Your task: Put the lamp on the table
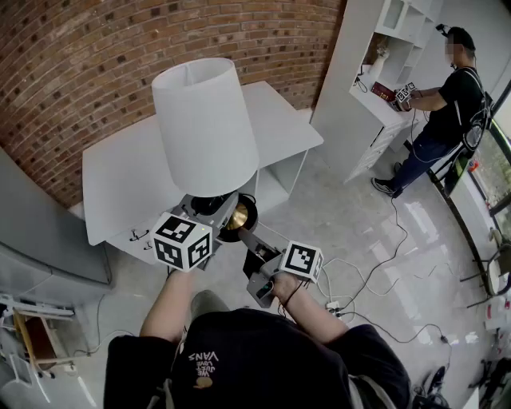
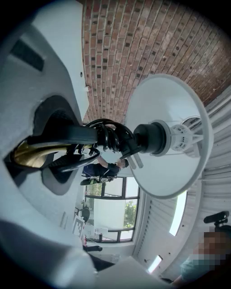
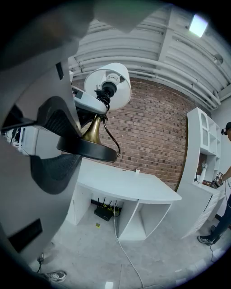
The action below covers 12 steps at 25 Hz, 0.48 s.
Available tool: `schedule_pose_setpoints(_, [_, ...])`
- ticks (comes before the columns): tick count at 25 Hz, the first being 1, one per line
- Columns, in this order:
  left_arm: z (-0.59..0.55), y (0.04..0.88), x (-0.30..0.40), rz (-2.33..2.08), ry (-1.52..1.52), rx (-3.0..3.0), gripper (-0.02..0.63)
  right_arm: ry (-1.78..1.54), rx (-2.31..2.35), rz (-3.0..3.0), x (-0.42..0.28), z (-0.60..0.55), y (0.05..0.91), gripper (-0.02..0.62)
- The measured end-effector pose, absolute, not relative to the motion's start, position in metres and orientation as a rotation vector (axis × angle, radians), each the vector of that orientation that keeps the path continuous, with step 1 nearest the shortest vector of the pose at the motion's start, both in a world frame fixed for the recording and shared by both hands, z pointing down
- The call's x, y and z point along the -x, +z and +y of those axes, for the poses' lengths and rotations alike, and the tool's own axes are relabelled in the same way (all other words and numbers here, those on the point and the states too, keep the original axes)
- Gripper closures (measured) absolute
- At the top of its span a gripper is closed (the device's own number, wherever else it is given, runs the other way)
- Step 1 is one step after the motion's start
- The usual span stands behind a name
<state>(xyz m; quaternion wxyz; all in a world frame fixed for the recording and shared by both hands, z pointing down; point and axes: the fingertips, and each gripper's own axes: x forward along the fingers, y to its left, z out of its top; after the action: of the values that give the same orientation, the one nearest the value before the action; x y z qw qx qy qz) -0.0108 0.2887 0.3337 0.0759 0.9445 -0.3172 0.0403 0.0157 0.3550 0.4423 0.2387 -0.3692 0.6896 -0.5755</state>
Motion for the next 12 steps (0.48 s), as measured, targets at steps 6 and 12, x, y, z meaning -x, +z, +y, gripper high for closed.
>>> schedule_pose_setpoints(6, [0.285, 0.341, 0.007, -0.957, 0.129, -2.834, 0.469, -1.541, 0.997, 1.911, -0.017, 0.347, 0.444, 0.476])
schedule_pose_setpoints(12, [0.267, 0.352, 0.006, -0.953, 0.117, -2.838, 0.474, -1.546, 1.017, 1.901, -0.016, 0.327, 0.456, 0.476])
